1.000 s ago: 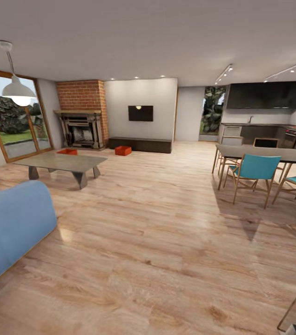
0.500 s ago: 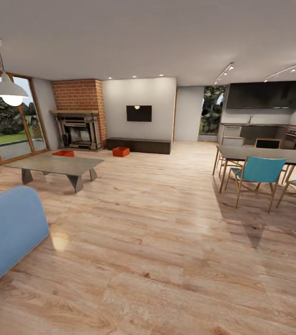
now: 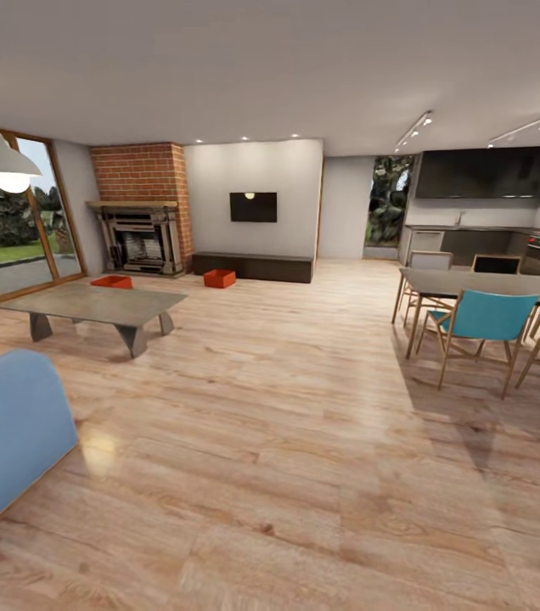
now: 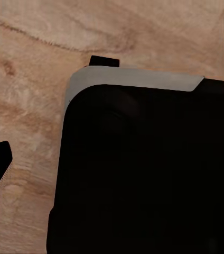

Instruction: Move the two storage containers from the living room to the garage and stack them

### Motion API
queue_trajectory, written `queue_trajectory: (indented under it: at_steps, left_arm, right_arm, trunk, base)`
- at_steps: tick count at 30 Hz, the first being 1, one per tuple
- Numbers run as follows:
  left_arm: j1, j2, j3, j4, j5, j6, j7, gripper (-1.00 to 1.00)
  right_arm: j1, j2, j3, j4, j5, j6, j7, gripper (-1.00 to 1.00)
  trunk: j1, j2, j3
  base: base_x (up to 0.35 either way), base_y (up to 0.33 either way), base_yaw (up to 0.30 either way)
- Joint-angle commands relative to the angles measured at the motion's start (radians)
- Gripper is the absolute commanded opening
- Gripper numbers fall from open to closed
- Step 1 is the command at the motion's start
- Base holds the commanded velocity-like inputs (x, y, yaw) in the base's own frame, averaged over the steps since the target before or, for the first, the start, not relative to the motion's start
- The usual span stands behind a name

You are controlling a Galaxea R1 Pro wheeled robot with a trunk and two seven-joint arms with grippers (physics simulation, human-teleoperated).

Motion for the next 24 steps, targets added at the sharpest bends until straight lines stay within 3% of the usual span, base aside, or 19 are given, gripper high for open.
queue_trajectory:
  at_steps: [1,24]
  left_arm:
    - [0.000,0.000,0.001,0.000,0.007,-0.001,0.001,1.00]
    - [0.000,0.000,0.001,0.000,0.007,-0.001,0.001,1.00]
  right_arm:
    - [-0.001,0.001,0.008,0.003,-0.007,-0.005,-0.001,1.00]
    - [-0.001,-0.002,0.008,0.003,-0.002,0.002,0.001,1.00]
  trunk:
    - [0.001,0.000,-0.001]
    - [0.001,0.000,-0.001]
  base:
    - [0.323,0.000,0.000]
    - [0.323,0.000,0.000]
